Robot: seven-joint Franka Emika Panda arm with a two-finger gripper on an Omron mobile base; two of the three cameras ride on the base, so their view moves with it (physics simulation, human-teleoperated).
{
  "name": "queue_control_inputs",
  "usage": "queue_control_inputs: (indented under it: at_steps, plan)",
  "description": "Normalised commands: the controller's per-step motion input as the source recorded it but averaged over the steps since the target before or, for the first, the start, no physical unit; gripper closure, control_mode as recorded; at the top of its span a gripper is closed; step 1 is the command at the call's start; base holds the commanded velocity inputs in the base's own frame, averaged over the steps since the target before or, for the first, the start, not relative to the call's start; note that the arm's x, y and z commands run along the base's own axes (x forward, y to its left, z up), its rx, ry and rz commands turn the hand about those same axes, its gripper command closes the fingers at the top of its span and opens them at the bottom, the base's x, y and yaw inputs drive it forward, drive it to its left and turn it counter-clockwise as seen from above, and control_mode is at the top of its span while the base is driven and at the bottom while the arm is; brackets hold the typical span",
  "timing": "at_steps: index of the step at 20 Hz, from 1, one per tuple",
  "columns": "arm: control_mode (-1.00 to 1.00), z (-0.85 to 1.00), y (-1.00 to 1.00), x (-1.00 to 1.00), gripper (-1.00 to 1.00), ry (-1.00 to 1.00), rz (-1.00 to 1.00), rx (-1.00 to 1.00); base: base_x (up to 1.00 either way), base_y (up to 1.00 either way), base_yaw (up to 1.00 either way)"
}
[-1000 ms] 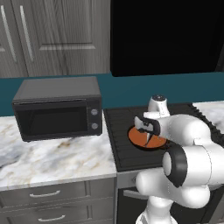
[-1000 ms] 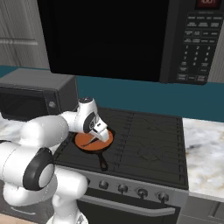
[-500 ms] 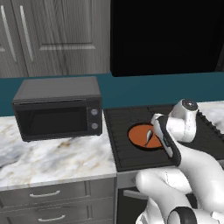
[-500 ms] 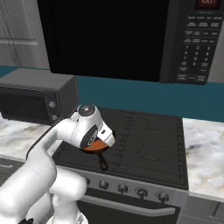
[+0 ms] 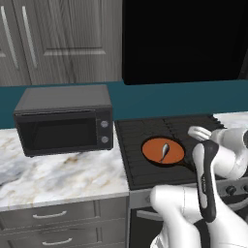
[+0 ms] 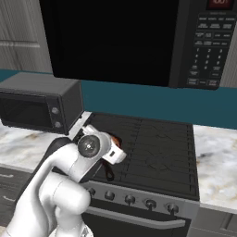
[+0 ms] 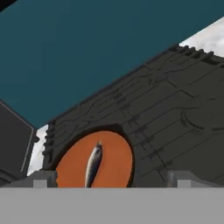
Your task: Retrieve the fish from the fridge and place it on the saucepan with marinade on the stove.
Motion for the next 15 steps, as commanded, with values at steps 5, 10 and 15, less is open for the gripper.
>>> queue_control_inputs:
  at_steps: [5,10,15]
  plan:
    - [-1.00,0.59,-0.21,-0.61,-1.00,-0.31,0.00,0.00,0.00,0.00,0.00]
    - [-1.00,0.58,-0.18,-0.57,-1.00,-0.28,0.00,0.00,0.00,0.00,0.00]
    - [-1.00,0.58,-0.11,-0.49,-1.00,-0.24,0.00,0.00,0.00,0.00,0.00]
